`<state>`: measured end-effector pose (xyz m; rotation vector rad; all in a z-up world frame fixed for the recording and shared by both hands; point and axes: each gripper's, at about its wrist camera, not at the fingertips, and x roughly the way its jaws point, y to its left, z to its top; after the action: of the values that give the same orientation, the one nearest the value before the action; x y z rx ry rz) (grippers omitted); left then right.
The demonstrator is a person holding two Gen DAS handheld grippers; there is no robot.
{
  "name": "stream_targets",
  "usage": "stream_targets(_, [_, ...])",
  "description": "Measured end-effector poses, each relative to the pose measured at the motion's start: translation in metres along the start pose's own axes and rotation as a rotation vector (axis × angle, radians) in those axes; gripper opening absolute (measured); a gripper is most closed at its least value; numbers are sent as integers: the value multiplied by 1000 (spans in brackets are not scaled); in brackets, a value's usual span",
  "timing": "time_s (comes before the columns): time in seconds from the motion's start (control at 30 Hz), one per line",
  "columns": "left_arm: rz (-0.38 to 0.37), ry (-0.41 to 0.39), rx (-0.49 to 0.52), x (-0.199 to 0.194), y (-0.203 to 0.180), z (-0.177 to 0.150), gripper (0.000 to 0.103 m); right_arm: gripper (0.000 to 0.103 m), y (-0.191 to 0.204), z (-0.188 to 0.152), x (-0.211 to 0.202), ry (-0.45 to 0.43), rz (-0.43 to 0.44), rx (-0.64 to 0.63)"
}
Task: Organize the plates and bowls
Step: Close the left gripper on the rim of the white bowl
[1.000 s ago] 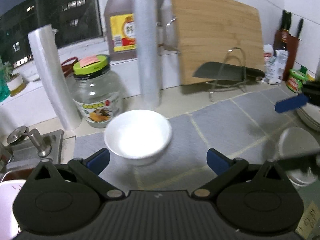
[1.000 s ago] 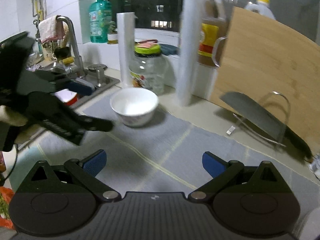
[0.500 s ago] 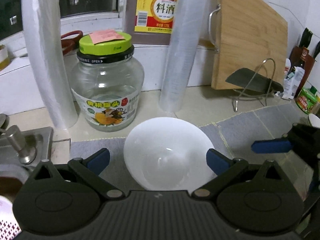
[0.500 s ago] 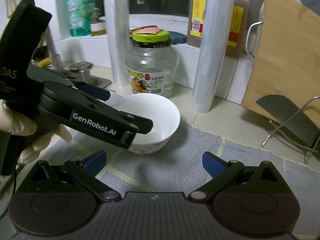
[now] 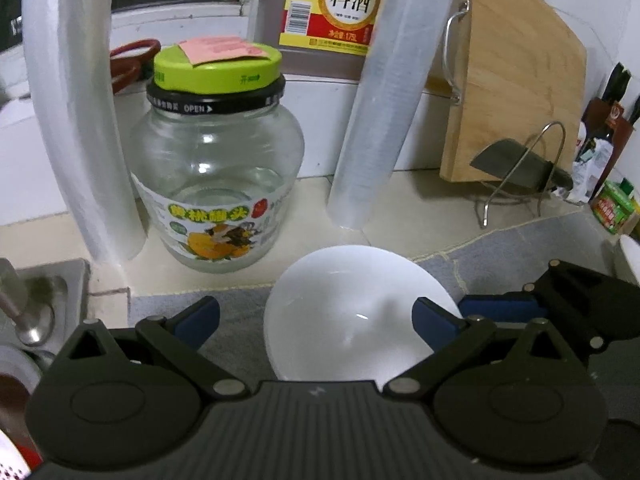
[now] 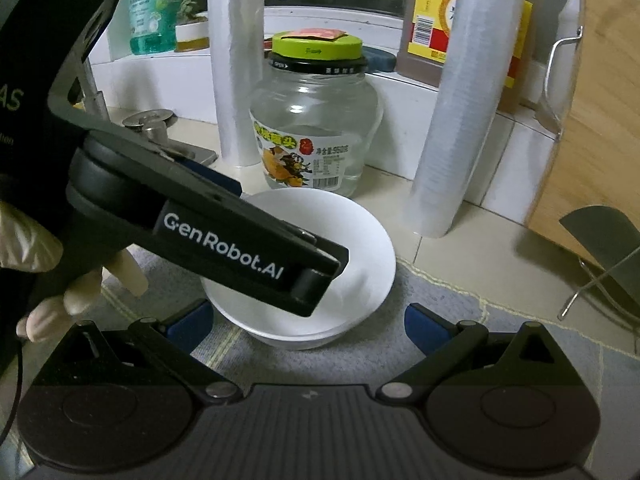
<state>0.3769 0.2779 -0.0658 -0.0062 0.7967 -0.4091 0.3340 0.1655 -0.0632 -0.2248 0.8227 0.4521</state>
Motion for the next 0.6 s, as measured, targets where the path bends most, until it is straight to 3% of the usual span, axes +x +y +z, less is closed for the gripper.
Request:
stream_targets(0.1, [-27,16,3,1,0,1,101,102,1,0,3,-4,7,-8])
stream_targets(0.2, [-3,24,26,5,-3,3,101,101,2,-2,4,-4,8,-14])
stream_targets(0.47, [-33,43,13,12,-1,6,79,97,3,-4,3,-23,-1,-32])
stream_targets(0.6, [-49,54,15,15,-1,8,78,92,7,-5,1,-40,7,-49])
